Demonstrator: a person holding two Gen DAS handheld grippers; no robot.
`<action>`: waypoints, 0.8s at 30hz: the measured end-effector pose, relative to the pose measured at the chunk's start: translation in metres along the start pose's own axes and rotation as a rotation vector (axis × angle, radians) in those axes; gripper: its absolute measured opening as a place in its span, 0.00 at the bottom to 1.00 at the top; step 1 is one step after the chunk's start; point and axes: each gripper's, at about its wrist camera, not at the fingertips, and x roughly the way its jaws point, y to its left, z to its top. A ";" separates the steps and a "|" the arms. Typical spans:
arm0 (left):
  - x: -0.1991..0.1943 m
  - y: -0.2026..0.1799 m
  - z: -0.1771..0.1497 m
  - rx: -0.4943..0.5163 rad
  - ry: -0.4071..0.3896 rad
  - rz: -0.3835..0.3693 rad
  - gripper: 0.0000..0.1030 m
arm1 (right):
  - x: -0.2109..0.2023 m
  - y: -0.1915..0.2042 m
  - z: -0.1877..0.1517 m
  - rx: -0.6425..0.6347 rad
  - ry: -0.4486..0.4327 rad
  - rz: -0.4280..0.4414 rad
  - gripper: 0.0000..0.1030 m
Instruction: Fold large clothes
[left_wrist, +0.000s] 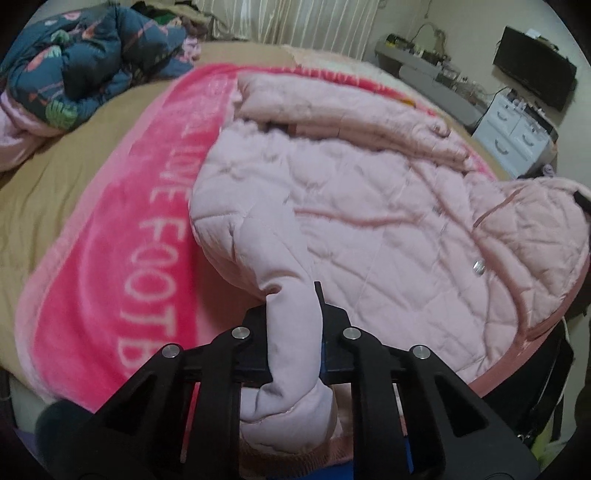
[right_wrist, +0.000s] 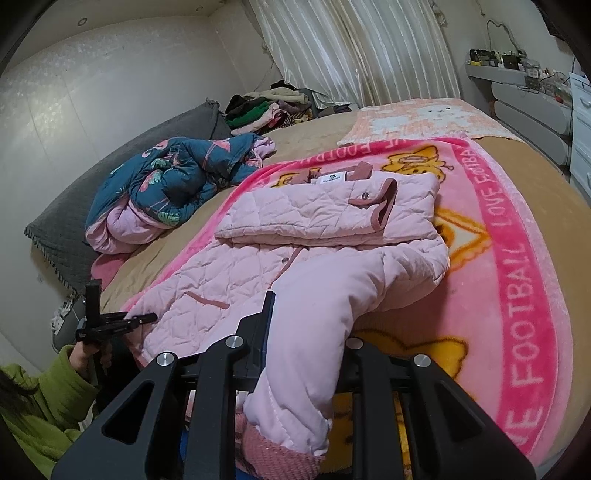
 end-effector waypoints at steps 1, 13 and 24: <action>-0.003 -0.001 0.004 0.000 -0.011 -0.003 0.08 | -0.001 0.000 0.000 0.002 -0.004 0.001 0.18; -0.024 -0.013 0.063 0.008 -0.149 -0.027 0.07 | -0.002 -0.010 0.024 0.065 -0.056 -0.005 0.17; -0.028 -0.026 0.108 0.030 -0.206 -0.019 0.08 | 0.003 -0.031 0.052 0.157 -0.097 -0.028 0.17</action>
